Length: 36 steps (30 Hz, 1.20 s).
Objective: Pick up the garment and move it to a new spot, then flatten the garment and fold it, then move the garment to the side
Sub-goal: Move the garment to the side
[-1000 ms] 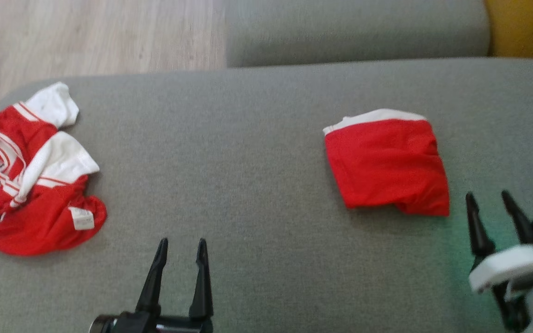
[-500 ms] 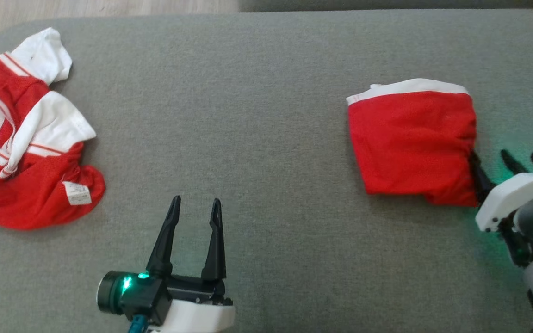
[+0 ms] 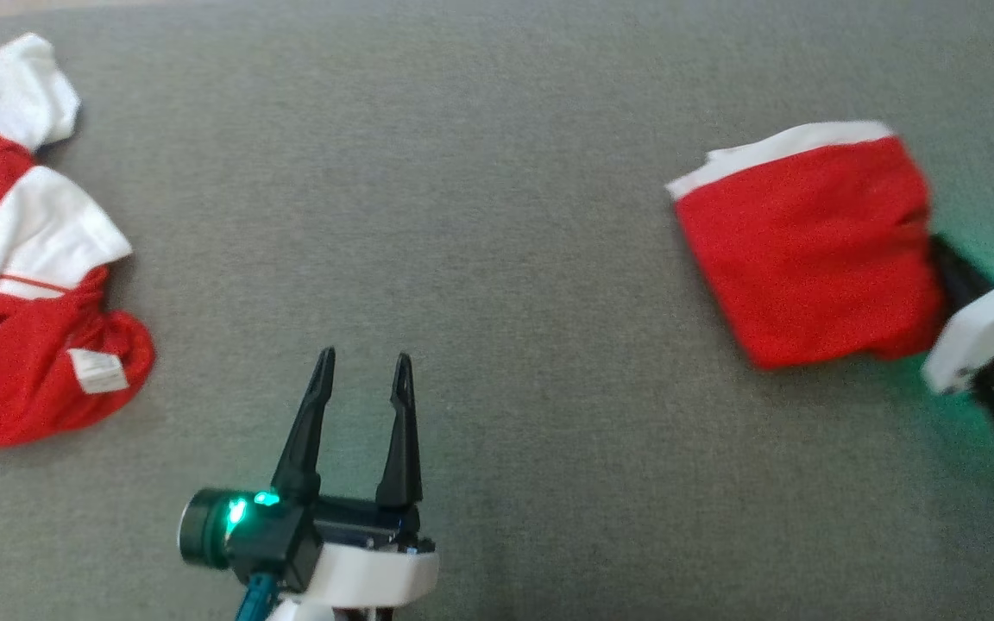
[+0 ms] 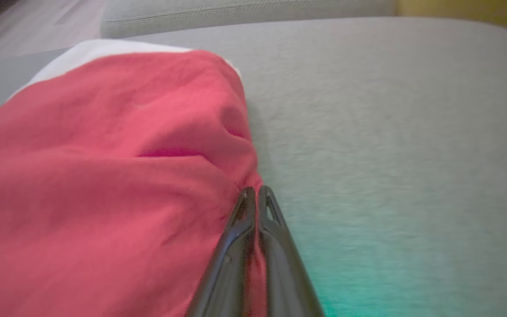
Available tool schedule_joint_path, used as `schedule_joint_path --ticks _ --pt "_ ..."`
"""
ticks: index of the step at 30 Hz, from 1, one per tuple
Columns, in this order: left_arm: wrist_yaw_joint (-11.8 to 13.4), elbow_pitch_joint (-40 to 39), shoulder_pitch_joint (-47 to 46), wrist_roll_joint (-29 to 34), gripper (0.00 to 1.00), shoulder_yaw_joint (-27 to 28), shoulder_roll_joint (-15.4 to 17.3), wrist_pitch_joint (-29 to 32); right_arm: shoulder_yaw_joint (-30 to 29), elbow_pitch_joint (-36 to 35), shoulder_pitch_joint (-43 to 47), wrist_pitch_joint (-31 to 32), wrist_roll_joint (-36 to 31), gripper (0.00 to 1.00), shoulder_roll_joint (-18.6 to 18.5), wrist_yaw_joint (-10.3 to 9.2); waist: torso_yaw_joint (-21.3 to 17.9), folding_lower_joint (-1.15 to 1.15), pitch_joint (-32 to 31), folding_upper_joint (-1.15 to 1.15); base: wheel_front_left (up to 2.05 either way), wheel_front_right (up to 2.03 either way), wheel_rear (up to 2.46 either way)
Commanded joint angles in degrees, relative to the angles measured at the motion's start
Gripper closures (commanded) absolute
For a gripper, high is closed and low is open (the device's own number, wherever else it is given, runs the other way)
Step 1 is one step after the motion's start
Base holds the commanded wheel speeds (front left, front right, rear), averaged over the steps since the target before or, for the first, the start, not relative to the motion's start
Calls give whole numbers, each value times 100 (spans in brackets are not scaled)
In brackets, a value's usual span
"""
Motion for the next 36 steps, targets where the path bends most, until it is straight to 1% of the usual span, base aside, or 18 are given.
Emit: schedule_joint_path --ticks 1,7,11,16,19,20,21,24,26,31,36 --pt "16 -195 -186 62 0 137 -9 -54 53 -118 -135 -73 53 100 -267 14 -146 0 151 0 0 0 0" --pt "-33 -216 -455 227 0 154 -9 -54 107 -102 -466 -139 63 100 -1230 14 -459 0 633 0 0 0 0" --pt "-88 -188 -686 343 0 174 -9 -54 5 58 -656 -210 110 100 -1780 14 -600 0 966 0 0 0 0" --pt "-137 -156 -970 452 0 159 -9 -54 -189 414 -893 -364 61 100 -2249 14 -706 0 1292 0 0 0 0" --pt "-158 -116 -1099 472 0 137 -9 -54 -314 743 -1086 -620 -279 100 -2393 14 -722 0 1382 0 0 0 0" --pt "-162 -96 -1130 469 0 130 -9 -54 -369 864 -1150 -705 -386 9 -2380 14 -721 0 1389 0 0 0 0" --pt "-168 -71 -1160 460 0 118 -9 -54 -439 987 -1216 -813 -494 0 -2350 14 -714 0 1382 0 0 0 0" --pt "-168 -9 -1215 398 0 85 -9 -54 -564 1286 -1342 -1059 -804 0 -2151 14 -670 0 1262 0 0 0 0" --pt "-158 30 -1189 337 0 84 -9 -54 -627 1416 -1365 -1190 -955 0 -1914 14 -638 0 1096 0 0 0 0" --pt "-151 147 -918 219 0 160 -9 -54 -599 1331 -1119 -1404 -1102 0 -1056 14 -607 0 506 0 0 0 0" --pt "-186 338 -548 127 0 330 -9 -54 -319 868 -457 -1501 -1047 0 -172 14 -543 0 -193 0 0 0 0"
